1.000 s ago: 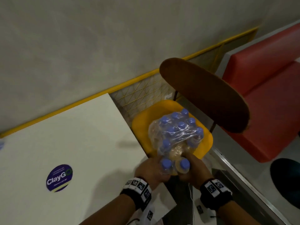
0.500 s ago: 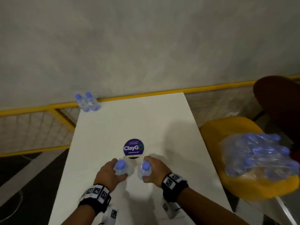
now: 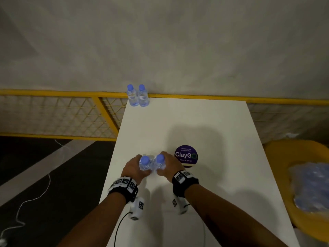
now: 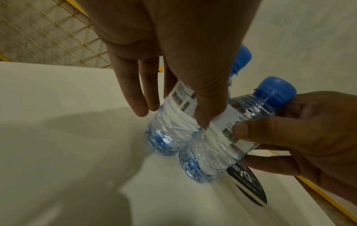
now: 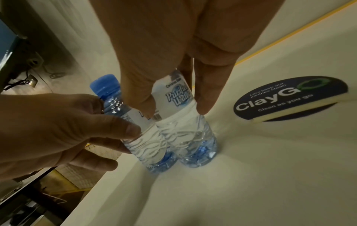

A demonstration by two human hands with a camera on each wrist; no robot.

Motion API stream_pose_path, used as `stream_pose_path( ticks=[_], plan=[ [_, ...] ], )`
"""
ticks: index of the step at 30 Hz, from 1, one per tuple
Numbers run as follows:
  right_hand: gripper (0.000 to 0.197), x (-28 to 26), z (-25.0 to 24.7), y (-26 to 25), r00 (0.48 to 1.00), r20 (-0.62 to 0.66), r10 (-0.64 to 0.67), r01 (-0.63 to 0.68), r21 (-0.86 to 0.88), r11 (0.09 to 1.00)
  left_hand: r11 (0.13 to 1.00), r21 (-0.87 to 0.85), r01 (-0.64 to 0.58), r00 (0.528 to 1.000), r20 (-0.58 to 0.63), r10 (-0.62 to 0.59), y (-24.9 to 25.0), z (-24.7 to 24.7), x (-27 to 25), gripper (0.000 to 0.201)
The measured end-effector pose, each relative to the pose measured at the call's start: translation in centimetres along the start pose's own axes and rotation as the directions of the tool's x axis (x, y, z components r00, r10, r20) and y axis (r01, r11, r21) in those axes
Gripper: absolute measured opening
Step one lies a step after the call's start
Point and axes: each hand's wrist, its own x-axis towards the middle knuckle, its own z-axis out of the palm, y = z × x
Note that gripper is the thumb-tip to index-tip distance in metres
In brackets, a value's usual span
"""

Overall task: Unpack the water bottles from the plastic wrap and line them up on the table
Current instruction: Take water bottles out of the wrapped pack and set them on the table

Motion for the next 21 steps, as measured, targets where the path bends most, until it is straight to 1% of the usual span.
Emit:
stream_pose_path(
  ticks=[2, 4, 11, 14, 16, 17, 18, 19, 20, 21],
  plan=[
    [0.044, 0.5, 0.4, -0.2, 1.0, -0.023, 0.02, -0.02, -0.012, 1.0, 1.0, -0.003, 0.009, 1.0, 0.002, -0.009, -0.1, -0.2, 0.6, 0.045],
    [0.044, 0.9, 0.6, -0.2, 0.999, -0.038, 0.033, -0.034, -0.025, 0.999, 0.999, 0.041, 0.004, 1.0, 0.021, -0.005, -0.1, -0.3, 1.2, 0.047],
    [0.041, 1.1, 1.2, 0.0, 0.998, -0.036, 0.047, -0.048, -0.046, 0.998, 0.988, 0.147, -0.043, 0.997, 0.074, 0.032, -0.5, -0.3, 2.7, 0.044],
    [0.049, 1.0, 1.2, 0.5, 1.0, -0.014, 0.026, -0.026, -0.049, 0.998, 0.977, 0.205, -0.057, 0.997, 0.07, 0.043, -0.8, -0.2, 2.8, 0.048],
    [0.057, 0.8, 0.9, 0.7, 1.0, 0.012, 0.004, -0.004, -0.029, 1.0, 0.979, 0.198, -0.055, 0.997, 0.07, 0.042, 0.2, -0.5, 1.9, 0.05],
    [0.071, 0.7, 0.6, 0.8, 0.999, 0.036, 0.011, -0.01, -0.023, 1.0, 0.985, 0.17, -0.038, 0.997, 0.069, 0.026, 0.8, -0.8, 1.3, 0.054],
    [0.091, 0.5, 0.4, 0.9, 0.998, 0.061, 0.024, -0.022, -0.018, 1.0, 0.99, 0.14, -0.014, 0.998, 0.07, 0.005, 1.2, -1.0, 0.8, 0.069],
    [0.109, 0.1, 0.1, 0.9, 0.996, 0.078, 0.053, -0.052, -0.021, 0.998, 0.991, 0.131, 0.016, 0.998, 0.057, -0.024, 1.6, -1.4, 0.1, 0.094],
    [0.119, -0.3, -0.2, 1.4, 0.994, 0.08, 0.067, -0.066, -0.019, 0.998, 0.991, 0.131, 0.037, 0.999, 0.012, -0.039, 1.7, -1.6, -0.7, 0.118],
    [0.122, -1.1, -0.7, 1.8, 0.994, 0.075, 0.083, -0.083, -0.007, 0.997, 0.989, 0.141, 0.043, 0.997, -0.068, -0.034, 1.7, -1.7, -1.7, 0.132]
  ],
)
